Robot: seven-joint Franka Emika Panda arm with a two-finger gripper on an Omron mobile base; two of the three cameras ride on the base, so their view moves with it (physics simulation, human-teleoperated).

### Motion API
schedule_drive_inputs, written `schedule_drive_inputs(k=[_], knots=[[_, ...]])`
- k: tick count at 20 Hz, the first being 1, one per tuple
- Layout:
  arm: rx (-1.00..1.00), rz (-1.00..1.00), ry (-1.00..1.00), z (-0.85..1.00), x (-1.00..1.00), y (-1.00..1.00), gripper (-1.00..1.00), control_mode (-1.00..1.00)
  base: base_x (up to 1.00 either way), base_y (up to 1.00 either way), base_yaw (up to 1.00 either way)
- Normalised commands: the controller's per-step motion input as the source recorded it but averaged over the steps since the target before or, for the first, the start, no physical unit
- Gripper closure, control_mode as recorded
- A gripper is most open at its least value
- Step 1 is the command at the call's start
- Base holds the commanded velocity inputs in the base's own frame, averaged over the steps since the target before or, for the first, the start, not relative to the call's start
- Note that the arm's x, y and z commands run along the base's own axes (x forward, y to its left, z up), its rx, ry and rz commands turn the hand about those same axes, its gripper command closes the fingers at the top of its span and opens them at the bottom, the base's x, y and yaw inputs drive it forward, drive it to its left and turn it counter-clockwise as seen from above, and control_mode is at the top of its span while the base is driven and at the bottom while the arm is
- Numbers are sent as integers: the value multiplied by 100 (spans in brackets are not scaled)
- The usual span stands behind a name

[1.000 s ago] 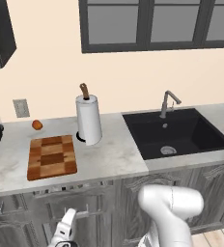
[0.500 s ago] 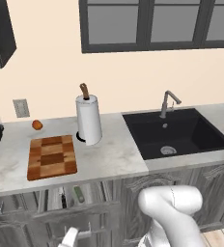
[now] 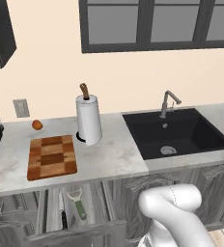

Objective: Open the drawer on the left and place the cutting tools on the cutting board.

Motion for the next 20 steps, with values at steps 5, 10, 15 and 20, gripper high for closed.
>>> schedule_drive_inputs(k=[5, 10, 15, 20], knots=[[0, 0, 0, 0, -68, 0, -100, -100, 0, 0, 0], [1, 0, -1, 6, -76, 0, -100, -100, 0, 0, 0], [14, 0, -8, 56, -92, 0, -100, -100, 0, 0, 0], [28, -11, 0, 98, -42, 0, -100, -100, 0, 0, 0]])
